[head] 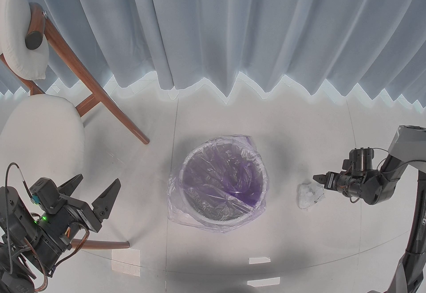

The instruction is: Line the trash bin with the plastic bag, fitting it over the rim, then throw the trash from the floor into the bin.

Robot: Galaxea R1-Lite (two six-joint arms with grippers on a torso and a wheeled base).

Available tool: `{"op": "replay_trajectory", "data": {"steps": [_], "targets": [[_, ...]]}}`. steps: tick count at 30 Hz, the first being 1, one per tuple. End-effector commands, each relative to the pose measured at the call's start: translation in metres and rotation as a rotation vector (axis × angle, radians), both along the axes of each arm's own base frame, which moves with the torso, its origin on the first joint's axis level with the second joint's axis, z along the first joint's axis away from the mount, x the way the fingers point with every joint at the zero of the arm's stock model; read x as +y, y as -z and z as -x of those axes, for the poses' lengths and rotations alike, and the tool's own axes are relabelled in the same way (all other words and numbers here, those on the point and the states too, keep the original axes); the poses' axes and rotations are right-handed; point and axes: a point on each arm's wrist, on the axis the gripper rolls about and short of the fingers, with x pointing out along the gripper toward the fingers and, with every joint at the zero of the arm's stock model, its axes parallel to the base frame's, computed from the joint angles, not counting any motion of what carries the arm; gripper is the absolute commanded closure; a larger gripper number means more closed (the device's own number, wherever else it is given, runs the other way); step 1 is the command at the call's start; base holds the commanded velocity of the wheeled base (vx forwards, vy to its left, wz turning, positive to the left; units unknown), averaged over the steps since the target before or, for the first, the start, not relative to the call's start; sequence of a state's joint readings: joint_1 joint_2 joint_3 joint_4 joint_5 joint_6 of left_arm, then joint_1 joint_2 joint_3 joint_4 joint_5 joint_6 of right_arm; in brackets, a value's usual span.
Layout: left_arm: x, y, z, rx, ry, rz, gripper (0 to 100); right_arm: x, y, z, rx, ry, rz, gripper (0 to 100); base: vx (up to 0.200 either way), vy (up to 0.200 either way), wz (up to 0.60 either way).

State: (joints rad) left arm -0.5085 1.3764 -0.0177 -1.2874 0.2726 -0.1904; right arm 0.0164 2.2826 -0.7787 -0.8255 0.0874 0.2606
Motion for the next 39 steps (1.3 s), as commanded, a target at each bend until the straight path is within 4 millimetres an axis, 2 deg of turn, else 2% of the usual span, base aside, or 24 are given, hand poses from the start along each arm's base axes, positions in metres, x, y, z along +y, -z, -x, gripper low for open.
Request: {"op": "replay_trajectory", "data": {"steps": [1,7,16,22,29,32,39], "targets": [[0.003,0.002,0.004,0.012,-0.009,-0.003,0,-0.030,0.050,-0.040,0.101,-0.006,0.082,0,0.000,0.000,0.00],[0.007,0.009,0.004,0.069,-0.030,-0.027,0,-0.039,0.058,-0.051,0.152,-0.009,0.100,0,0.000,0.000,0.00],[0.007,0.012,0.003,0.093,-0.054,-0.048,0,-0.039,0.054,-0.081,0.172,-0.020,0.094,0,-0.200,0.000,0.00],[0.007,0.011,0.003,0.086,-0.057,-0.039,0,-0.035,0.051,-0.090,0.221,-0.054,0.096,0,0.000,0.000,0.00],[0.008,0.011,0.003,0.087,-0.082,-0.041,0,-0.036,0.048,-0.118,0.170,-0.081,0.098,0,0.000,0.000,0.00],[0.008,0.012,0.002,0.089,-0.082,-0.042,0,-0.029,0.045,-0.122,0.198,-0.098,0.098,0,0.000,0.000,0.00],[0.008,0.012,0.002,0.092,-0.088,-0.044,0,-0.014,0.059,-0.126,0.225,-0.126,0.095,0,0.000,0.000,0.00]]}}
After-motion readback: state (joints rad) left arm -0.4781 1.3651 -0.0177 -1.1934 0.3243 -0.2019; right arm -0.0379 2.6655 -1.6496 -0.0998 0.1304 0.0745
